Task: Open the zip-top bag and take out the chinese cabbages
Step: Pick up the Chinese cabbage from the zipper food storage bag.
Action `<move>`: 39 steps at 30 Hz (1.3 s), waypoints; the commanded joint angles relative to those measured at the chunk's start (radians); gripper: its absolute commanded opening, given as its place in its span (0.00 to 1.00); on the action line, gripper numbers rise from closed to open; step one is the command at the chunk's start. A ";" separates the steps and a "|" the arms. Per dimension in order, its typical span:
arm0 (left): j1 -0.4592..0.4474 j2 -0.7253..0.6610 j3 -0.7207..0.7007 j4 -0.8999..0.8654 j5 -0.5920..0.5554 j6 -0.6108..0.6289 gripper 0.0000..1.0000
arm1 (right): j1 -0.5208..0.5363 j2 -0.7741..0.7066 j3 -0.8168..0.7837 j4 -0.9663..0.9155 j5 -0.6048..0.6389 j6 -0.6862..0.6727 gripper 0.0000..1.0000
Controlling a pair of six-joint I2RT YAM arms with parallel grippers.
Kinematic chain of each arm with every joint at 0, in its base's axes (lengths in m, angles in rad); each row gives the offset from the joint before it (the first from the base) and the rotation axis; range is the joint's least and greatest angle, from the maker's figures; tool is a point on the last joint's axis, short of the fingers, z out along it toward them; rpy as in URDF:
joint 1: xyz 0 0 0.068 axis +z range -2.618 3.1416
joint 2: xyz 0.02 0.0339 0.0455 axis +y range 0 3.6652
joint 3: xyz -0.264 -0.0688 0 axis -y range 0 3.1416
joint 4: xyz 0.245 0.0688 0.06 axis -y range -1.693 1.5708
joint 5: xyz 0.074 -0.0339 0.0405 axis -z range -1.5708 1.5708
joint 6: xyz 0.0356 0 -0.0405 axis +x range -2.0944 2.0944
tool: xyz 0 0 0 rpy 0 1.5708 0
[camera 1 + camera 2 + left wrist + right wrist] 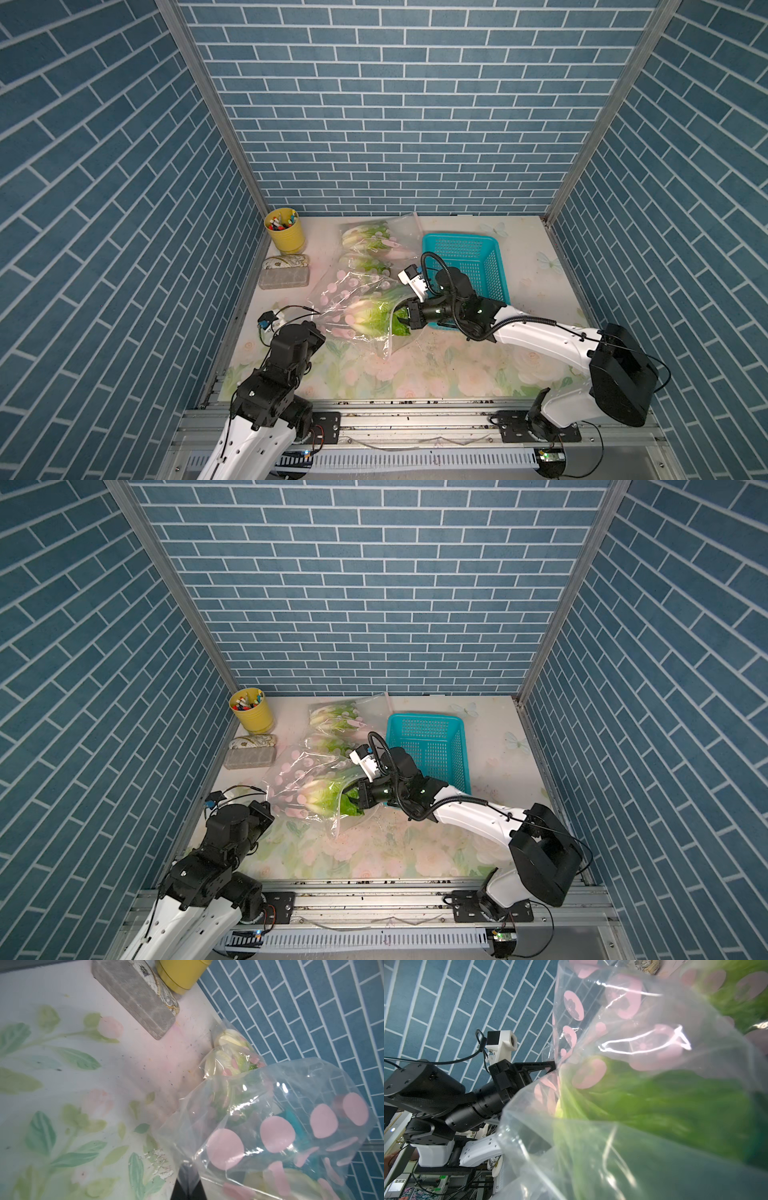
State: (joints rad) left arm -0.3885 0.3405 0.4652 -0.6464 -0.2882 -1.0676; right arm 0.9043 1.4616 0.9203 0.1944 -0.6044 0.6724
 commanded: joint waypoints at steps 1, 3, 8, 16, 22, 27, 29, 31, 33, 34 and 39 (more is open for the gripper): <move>0.015 -0.030 0.024 -0.230 -0.207 -0.021 0.00 | -0.007 -0.033 -0.007 -0.004 -0.001 -0.022 0.00; 0.014 -0.062 0.032 -0.314 -0.266 -0.056 0.00 | -0.012 -0.033 -0.023 0.010 -0.001 -0.023 0.00; 0.015 -0.140 0.046 -0.496 -0.378 -0.127 0.00 | -0.035 -0.013 -0.044 0.050 0.001 -0.015 0.00; 0.014 -0.031 0.059 -0.426 -0.280 -0.007 0.00 | -0.050 0.093 -0.007 0.091 -0.016 -0.013 0.00; 0.013 0.208 0.225 -0.404 -0.192 0.145 0.87 | -0.049 0.212 0.041 0.067 -0.032 -0.033 0.00; 0.014 0.276 0.371 -0.354 -0.150 0.322 0.97 | -0.033 0.284 0.114 -0.048 -0.036 -0.108 0.00; 0.014 0.342 0.411 -0.300 -0.100 0.407 1.00 | -0.022 0.304 0.141 -0.082 -0.053 -0.132 0.00; 0.014 0.426 0.435 -0.258 -0.054 0.463 1.00 | -0.011 0.314 0.162 -0.104 -0.069 -0.149 0.00; 0.016 0.518 0.450 -0.234 -0.025 0.483 1.00 | -0.002 0.320 0.179 -0.127 -0.082 -0.165 0.00; 0.016 0.568 0.451 -0.210 -0.007 0.489 1.00 | 0.002 0.321 0.185 -0.136 -0.091 -0.171 0.00; 0.115 0.707 0.409 -0.068 0.134 0.466 1.00 | 0.015 0.311 0.204 -0.201 -0.127 -0.214 0.00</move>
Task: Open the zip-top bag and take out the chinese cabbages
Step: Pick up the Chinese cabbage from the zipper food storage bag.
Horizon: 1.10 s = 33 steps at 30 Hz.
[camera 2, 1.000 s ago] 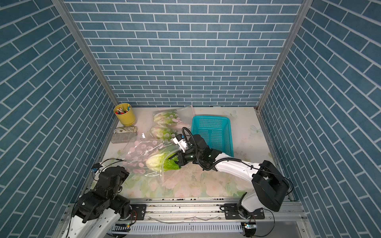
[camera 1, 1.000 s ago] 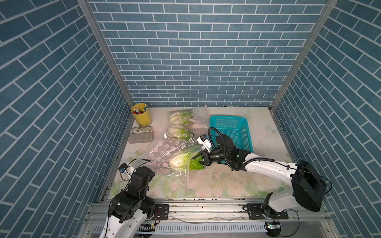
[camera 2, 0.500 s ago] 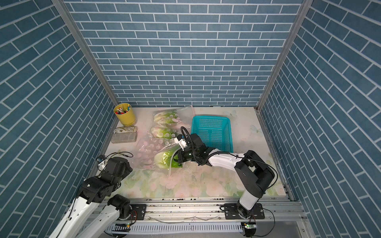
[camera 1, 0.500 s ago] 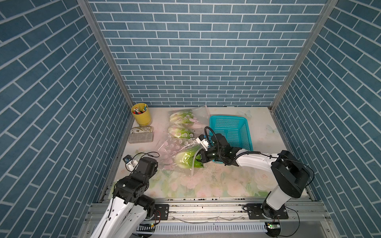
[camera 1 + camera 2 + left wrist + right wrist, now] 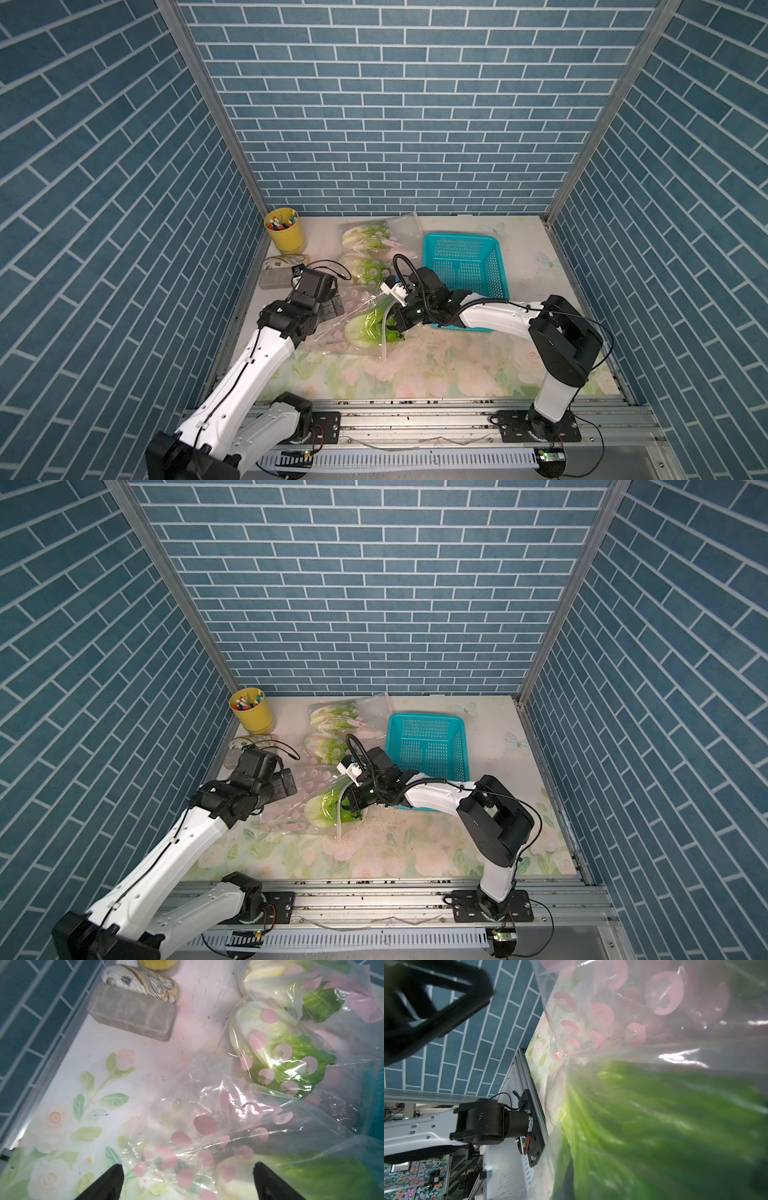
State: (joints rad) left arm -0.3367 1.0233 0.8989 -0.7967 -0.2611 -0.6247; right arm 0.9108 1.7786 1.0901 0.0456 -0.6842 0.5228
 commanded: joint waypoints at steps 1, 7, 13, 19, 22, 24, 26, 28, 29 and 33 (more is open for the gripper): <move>0.106 0.044 -0.039 0.121 0.167 0.013 1.00 | 0.015 -0.009 0.039 -0.072 -0.052 -0.080 0.00; 0.162 0.208 -0.078 0.242 0.278 -0.017 0.73 | 0.031 -0.027 0.051 -0.145 -0.031 -0.121 0.00; 0.169 0.305 -0.250 0.420 0.322 -0.125 0.00 | 0.031 -0.073 0.037 -0.186 0.031 -0.126 0.00; 0.178 0.313 -0.351 0.452 0.224 -0.152 0.00 | 0.033 -0.131 0.059 -0.314 0.140 -0.167 0.00; 0.207 0.256 -0.382 0.426 0.155 -0.153 0.00 | 0.033 -0.177 0.062 -0.384 0.204 -0.191 0.00; 0.247 0.215 -0.406 0.411 0.129 -0.149 0.00 | 0.033 -0.209 0.064 -0.440 0.258 -0.213 0.00; 0.290 0.182 -0.429 0.407 0.129 -0.159 0.00 | 0.033 -0.241 0.060 -0.488 0.321 -0.227 0.00; 0.312 0.153 -0.445 0.401 0.123 -0.174 0.00 | 0.033 -0.273 0.050 -0.512 0.386 -0.231 0.00; 0.312 0.137 -0.445 0.387 0.109 -0.182 0.00 | 0.032 -0.291 0.045 -0.520 0.428 -0.229 0.00; 0.316 0.078 -0.453 0.361 0.082 -0.196 0.00 | 0.031 -0.368 0.024 -0.511 0.587 -0.202 0.00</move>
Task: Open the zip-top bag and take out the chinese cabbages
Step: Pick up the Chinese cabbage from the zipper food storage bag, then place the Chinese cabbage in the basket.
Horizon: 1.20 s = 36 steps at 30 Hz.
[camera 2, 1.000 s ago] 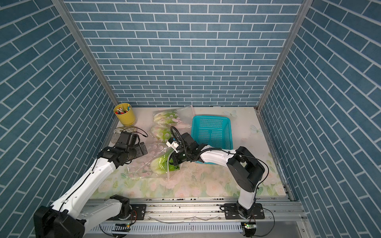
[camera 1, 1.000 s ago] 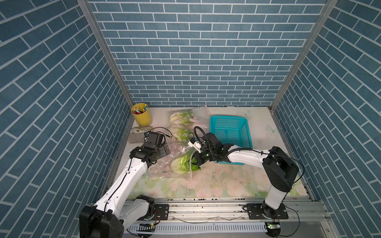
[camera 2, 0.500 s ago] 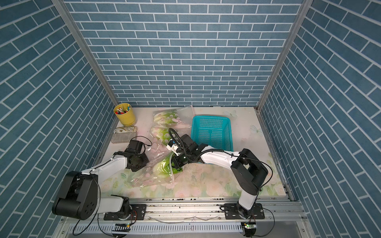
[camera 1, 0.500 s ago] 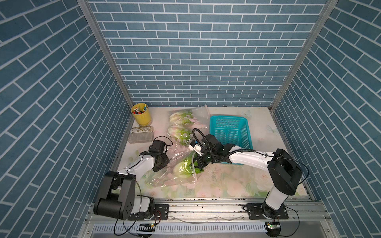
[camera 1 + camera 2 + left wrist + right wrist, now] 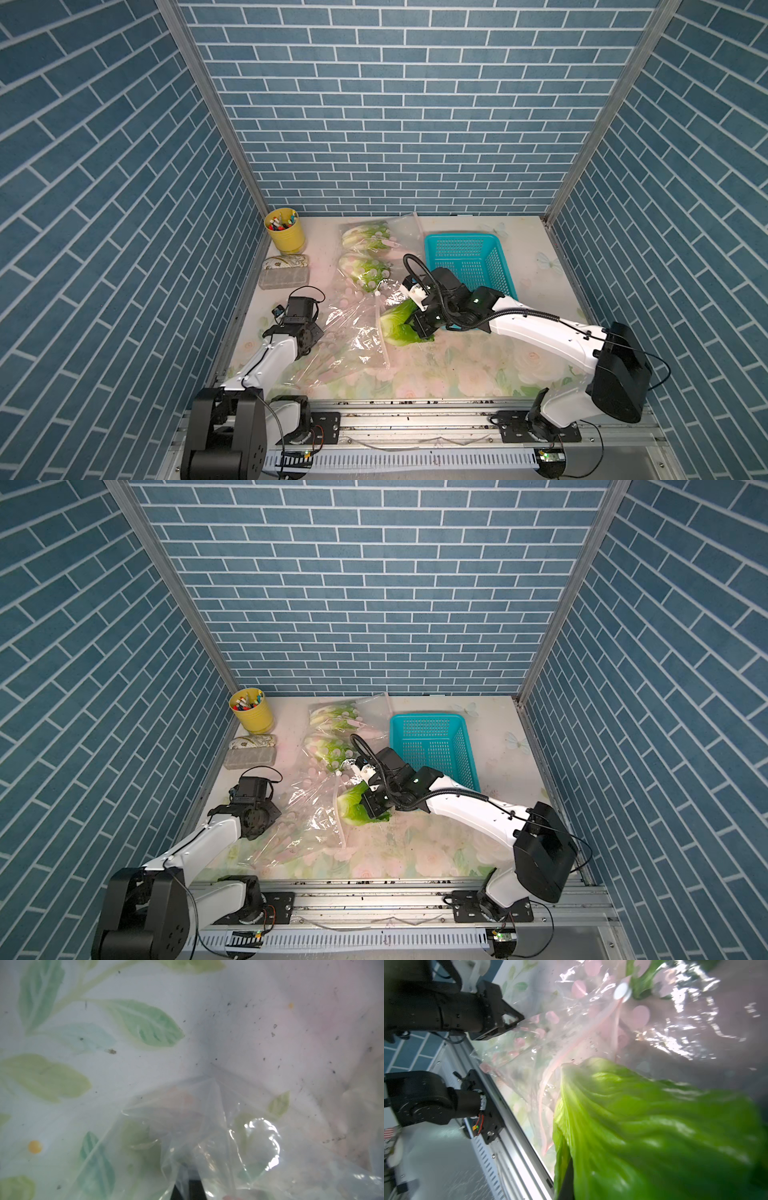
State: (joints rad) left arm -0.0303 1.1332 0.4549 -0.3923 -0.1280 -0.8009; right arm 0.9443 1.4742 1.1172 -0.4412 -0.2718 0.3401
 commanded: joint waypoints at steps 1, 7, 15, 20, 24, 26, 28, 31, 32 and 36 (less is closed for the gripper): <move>0.010 -0.040 -0.006 -0.052 -0.053 -0.017 0.00 | -0.004 -0.081 -0.001 -0.024 0.228 -0.010 0.00; 0.012 -0.078 0.041 -0.119 -0.059 0.004 0.00 | -0.054 -0.141 0.097 -0.040 0.387 0.040 0.00; 0.012 -0.143 0.060 -0.126 0.004 0.038 1.00 | -0.168 -0.124 0.179 -0.020 0.632 0.170 0.00; 0.012 -0.187 0.095 -0.138 0.057 0.117 1.00 | -0.263 -0.114 0.143 0.051 0.742 0.240 0.00; 0.012 -0.219 0.127 -0.158 0.103 0.173 1.00 | -0.333 -0.070 0.110 0.106 0.740 0.247 0.00; 0.010 -0.237 0.137 -0.170 0.124 0.198 1.00 | -0.363 -0.057 0.081 0.151 0.727 0.250 0.00; 0.010 -0.259 0.145 -0.187 0.128 0.211 1.00 | -0.395 -0.048 0.047 0.209 0.691 0.256 0.00; 0.010 -0.293 0.143 -0.197 0.137 0.224 1.00 | -0.451 -0.031 0.006 0.278 0.598 0.289 0.00; 0.010 -0.302 0.143 -0.197 0.150 0.230 1.00 | -0.464 -0.024 -0.006 0.298 0.582 0.295 0.00; 0.010 -0.316 0.152 -0.186 0.206 0.245 1.00 | -0.507 0.000 -0.075 0.437 0.516 0.292 0.00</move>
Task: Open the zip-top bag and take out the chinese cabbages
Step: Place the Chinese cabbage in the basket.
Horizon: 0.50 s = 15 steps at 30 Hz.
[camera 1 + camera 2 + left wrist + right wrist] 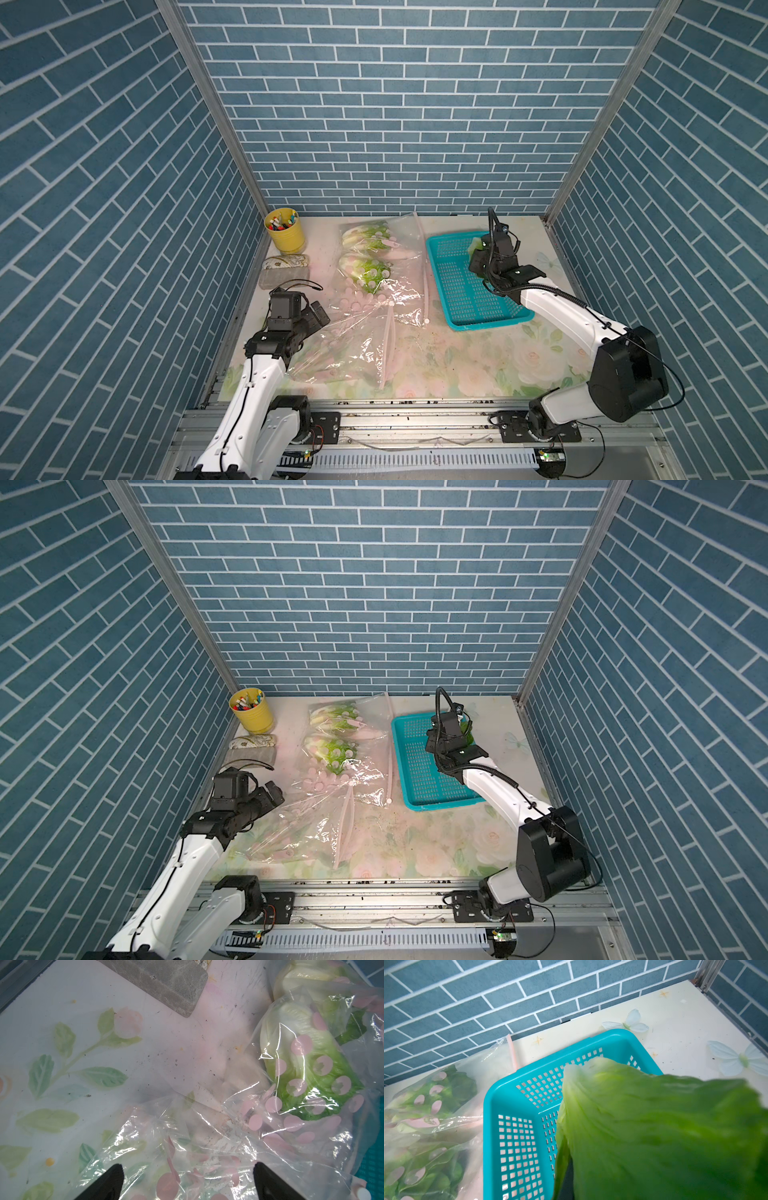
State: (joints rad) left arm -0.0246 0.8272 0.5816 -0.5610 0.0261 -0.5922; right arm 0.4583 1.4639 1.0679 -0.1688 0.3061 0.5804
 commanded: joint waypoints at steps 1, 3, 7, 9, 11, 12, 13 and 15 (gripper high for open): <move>0.005 -0.010 0.031 -0.021 0.061 0.035 1.00 | -0.030 0.017 -0.036 0.186 -0.072 0.054 0.00; 0.005 -0.005 0.045 -0.029 0.075 0.035 1.00 | -0.049 0.038 -0.051 0.241 -0.103 0.060 0.00; 0.005 -0.003 0.063 -0.029 0.106 0.033 1.00 | -0.070 0.088 -0.062 0.313 -0.146 0.084 0.00; 0.005 -0.001 0.071 -0.030 0.120 0.030 1.00 | -0.073 0.114 -0.066 0.354 -0.159 0.081 0.00; 0.005 0.003 0.081 -0.033 0.138 0.032 1.00 | -0.076 0.140 -0.063 0.377 -0.163 0.074 0.00; 0.005 0.005 0.086 -0.035 0.144 0.031 1.00 | -0.078 0.147 -0.062 0.382 -0.160 0.073 0.00; 0.004 0.007 0.089 -0.039 0.151 0.031 1.00 | -0.080 0.155 -0.065 0.394 -0.160 0.072 0.00; 0.005 0.007 0.096 -0.042 0.159 0.032 1.00 | -0.083 0.169 -0.068 0.410 -0.157 0.070 0.00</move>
State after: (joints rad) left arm -0.0246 0.8326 0.6498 -0.5758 0.1558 -0.5732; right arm 0.3813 1.6176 1.0061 0.1471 0.1589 0.6220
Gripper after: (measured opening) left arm 0.995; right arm 0.070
